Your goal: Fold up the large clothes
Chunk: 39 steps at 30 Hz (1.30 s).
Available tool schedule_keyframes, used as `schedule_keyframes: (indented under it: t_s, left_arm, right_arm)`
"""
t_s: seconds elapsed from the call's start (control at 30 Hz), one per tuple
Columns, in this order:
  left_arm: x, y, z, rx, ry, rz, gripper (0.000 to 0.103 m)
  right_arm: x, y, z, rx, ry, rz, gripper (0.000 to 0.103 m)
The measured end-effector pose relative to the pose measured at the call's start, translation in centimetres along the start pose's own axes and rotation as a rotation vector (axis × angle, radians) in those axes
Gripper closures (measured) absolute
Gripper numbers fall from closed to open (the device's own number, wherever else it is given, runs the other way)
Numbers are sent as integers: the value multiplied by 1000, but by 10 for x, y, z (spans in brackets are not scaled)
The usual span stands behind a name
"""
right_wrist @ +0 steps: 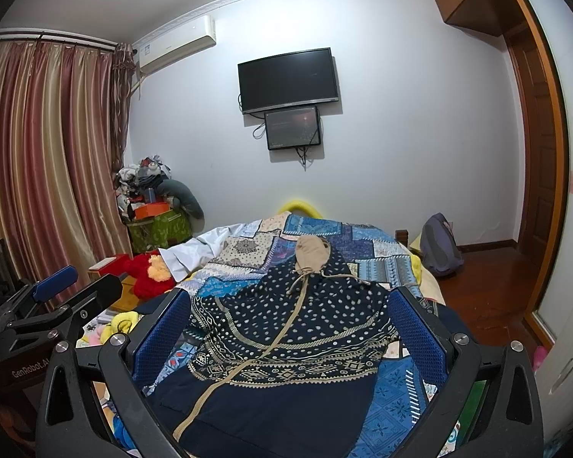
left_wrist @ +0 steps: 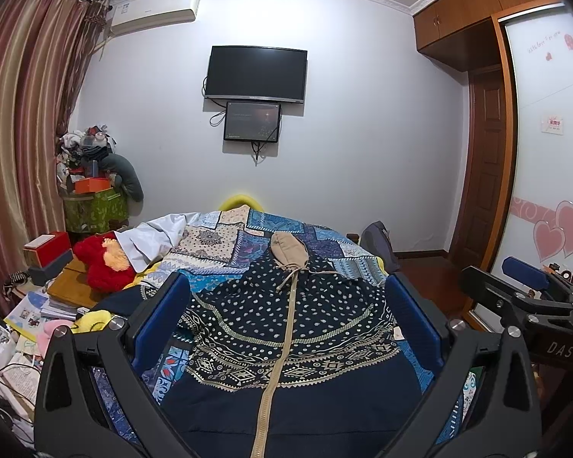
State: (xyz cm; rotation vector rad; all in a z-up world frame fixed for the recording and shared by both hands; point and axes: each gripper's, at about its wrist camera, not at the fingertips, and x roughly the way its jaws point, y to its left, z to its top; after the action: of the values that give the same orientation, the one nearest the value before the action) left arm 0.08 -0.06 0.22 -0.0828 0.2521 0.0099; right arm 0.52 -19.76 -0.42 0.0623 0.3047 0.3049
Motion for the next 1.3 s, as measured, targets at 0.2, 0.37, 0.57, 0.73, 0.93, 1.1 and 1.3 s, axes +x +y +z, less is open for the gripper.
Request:
schedule_keyframes:
  t_s: [0.2,0.37,0.57,0.73,0.93,1.1,1.3]
  left_arm:
    - [2,0,0,-4,2,0,0]
    - [3,0,0,-5,4,1,0]
    - [6,3,-1,-8,9,2,0]
    - [17,10,-2,-16,27,2,0]
    - [41,30,2,-23,57,22,0]
    - [80,65,7,-21,106,83,0]
    - [140,124,18,-31,193,182,0]
  right_arm:
    - [0,0,-1,-1,-1,0,0]
    - [0,1,-1,-2,0,0,0]
    - [1,2,-1,-2,0,-2,0]
    - [10,2,0,-9,14,-8,0]
    - [40,0,5,-27,32,-27,0]
    - [85,-5,12,-37,74,-27,0]
    - [155,-15,21,-38,133,-27,0]
